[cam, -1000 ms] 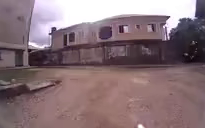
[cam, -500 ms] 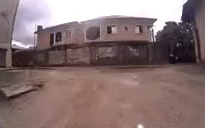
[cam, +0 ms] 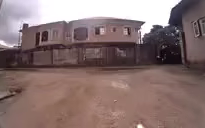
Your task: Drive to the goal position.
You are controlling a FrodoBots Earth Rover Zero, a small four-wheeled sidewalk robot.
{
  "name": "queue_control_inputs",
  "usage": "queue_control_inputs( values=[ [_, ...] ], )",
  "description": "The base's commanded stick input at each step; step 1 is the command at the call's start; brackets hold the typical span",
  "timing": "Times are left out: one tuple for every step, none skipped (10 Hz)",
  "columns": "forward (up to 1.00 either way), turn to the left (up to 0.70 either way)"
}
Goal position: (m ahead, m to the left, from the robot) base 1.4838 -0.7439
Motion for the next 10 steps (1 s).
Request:
queue_control_inputs(
  values=[
    [0.5, 0.08],
    [0.5, 0.08],
    [0.5, 0.08],
    [0.5, 0.08],
    [0.5, 0.08],
    [0.5, 0.08],
    [0.5, 0.08],
    [0.5, 0.08],
    [0.5, 0.08],
    [0.5, 0.08]
  ],
)
